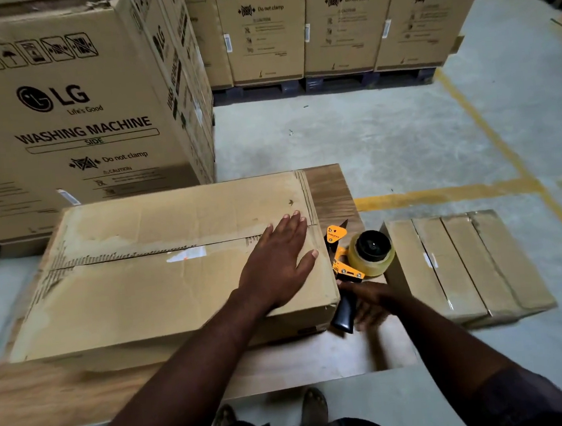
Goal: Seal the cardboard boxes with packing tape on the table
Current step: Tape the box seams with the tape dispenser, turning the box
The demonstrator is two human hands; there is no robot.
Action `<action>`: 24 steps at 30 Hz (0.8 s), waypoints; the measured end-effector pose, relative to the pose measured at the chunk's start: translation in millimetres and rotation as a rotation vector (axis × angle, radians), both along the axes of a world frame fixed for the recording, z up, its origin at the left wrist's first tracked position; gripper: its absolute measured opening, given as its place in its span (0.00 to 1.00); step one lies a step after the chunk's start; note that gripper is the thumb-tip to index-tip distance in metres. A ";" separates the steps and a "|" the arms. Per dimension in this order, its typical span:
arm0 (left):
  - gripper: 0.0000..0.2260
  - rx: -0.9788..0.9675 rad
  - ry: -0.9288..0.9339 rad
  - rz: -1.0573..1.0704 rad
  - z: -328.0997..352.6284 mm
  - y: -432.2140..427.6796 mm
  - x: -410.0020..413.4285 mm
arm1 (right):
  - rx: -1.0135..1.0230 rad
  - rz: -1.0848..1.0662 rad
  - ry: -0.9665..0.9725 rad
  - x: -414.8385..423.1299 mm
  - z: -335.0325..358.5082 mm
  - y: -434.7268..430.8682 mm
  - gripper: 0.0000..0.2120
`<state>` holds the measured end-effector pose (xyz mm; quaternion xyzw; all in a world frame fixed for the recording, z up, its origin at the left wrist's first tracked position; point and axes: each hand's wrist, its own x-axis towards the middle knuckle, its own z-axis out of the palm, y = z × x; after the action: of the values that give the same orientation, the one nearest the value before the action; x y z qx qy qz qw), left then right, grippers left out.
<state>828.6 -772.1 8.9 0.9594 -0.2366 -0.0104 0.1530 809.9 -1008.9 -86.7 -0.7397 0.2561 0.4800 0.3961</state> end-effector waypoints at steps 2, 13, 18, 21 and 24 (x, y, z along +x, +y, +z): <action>0.30 0.000 0.005 0.003 -0.6 -0.5 0.9 | -0.116 0.311 0.032 15.8 25.4 -10.6 0.31; 0.31 -0.009 -0.001 0.016 -0.7 -6.4 0.8 | 0.427 -0.279 -0.728 27.2 98.0 82.7 0.34; 0.30 -0.010 0.005 0.021 -0.2 -7.3 -0.2 | 0.454 -0.251 -0.480 17.9 90.0 57.7 0.41; 0.30 -0.014 0.008 0.021 1.5 -7.1 -0.1 | 0.208 -0.207 -0.689 31.1 99.6 54.5 0.32; 0.29 -0.012 0.007 0.017 4.5 -7.4 -0.2 | 0.192 -0.272 -0.879 33.2 122.1 79.0 0.22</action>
<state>828.5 -779.5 13.4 0.9604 -0.2278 -0.0110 0.1599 843.1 -929.8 35.5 -0.7926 0.1131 0.0866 0.5928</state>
